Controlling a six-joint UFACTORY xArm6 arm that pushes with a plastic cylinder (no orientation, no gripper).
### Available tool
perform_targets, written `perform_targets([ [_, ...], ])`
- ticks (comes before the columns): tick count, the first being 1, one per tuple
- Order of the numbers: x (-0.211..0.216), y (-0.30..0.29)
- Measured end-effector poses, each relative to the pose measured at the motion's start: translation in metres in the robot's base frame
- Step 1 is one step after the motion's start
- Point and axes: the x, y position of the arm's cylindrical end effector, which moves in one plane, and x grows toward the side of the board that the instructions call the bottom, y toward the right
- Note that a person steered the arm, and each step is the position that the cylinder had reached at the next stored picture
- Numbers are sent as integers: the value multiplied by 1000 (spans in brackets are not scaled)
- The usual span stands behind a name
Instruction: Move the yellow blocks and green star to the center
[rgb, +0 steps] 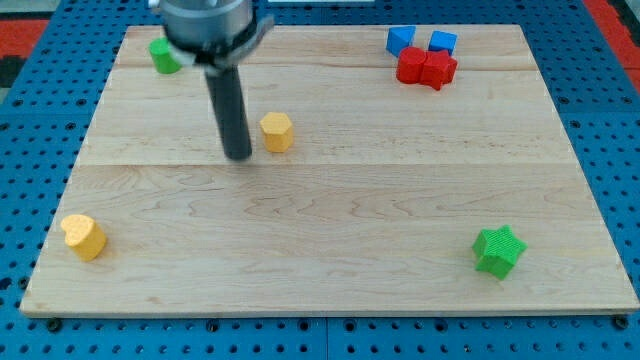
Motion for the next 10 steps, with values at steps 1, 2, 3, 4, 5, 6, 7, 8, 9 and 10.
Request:
perform_targets([
  [1,111,-16],
  [2,142,-112],
  [3,78,-136],
  [4,62,-128],
  [5,98,-168],
  [6,65,-203],
  [7,-1,-108],
  [8,-64,-13],
  [9,-13,-8],
  [10,9,-66],
])
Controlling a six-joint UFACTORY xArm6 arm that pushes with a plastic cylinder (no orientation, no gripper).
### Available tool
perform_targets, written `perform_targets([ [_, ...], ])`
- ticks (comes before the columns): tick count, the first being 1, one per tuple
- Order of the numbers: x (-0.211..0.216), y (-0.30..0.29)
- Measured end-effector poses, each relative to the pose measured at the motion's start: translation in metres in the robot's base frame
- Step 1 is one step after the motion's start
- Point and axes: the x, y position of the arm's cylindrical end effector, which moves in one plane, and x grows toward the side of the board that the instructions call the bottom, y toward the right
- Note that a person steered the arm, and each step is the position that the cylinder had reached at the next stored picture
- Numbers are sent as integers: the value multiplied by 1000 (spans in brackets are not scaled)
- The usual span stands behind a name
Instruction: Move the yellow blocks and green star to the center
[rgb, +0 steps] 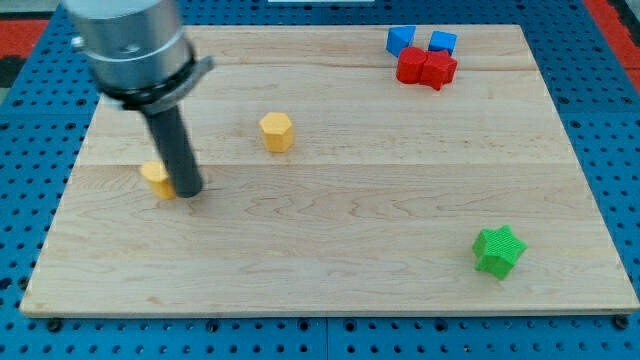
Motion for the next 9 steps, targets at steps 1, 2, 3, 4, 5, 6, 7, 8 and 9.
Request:
perform_targets([
  [1,7,-10],
  [2,44,-52],
  [3,4,-75],
  [4,-39,-23],
  [5,-57,60],
  [6,-43,75],
  [7,-18,216],
  [8,-3,357],
  [9,102,418],
])
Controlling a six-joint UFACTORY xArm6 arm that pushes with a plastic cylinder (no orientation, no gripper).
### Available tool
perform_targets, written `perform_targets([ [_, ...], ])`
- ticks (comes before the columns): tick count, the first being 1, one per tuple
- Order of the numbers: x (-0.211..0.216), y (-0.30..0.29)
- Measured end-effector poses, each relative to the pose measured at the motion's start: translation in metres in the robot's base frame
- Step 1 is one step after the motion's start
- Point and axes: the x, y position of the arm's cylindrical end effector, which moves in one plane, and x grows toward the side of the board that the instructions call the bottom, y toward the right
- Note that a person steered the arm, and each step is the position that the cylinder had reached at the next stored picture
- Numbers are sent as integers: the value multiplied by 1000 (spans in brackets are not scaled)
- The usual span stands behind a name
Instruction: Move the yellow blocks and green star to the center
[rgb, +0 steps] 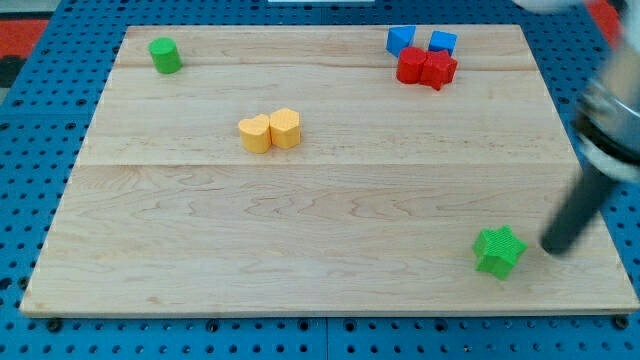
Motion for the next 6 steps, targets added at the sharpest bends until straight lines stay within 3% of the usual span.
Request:
perform_targets([
  [1,9,-43],
  [3,-101,-226],
  [4,-114,-279],
  [5,-112,-284],
  [6,-148,-284],
])
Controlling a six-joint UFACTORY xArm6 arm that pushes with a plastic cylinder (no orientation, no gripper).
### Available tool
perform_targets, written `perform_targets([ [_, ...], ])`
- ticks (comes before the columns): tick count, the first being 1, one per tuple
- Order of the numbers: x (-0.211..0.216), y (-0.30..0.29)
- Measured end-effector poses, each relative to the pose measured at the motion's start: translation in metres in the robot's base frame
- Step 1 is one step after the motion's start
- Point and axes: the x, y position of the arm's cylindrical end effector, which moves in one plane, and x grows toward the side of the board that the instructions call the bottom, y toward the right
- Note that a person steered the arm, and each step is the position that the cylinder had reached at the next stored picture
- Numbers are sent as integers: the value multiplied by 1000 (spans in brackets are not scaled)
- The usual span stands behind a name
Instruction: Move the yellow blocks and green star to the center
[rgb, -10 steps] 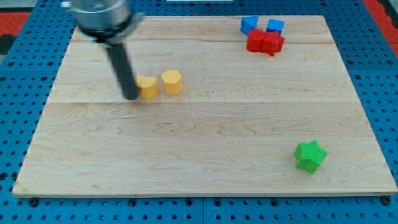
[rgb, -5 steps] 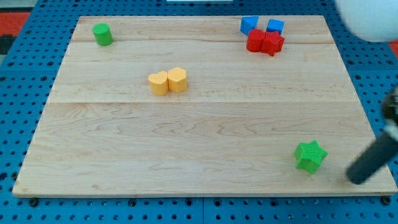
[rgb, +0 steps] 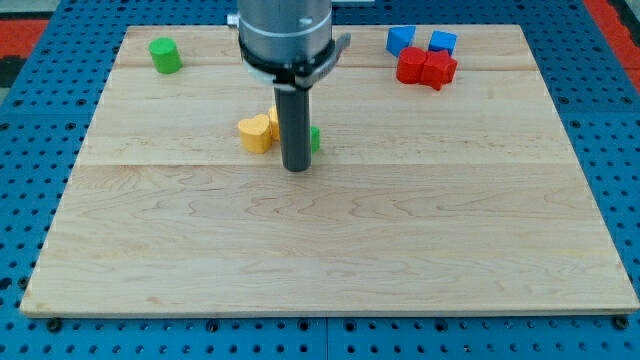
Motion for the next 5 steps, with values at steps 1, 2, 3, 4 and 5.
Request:
perform_targets([
  [1,17,24],
  [2,-109,49],
  [3,-176,-79],
  [4,-202,-200],
  [5,-246,-190],
])
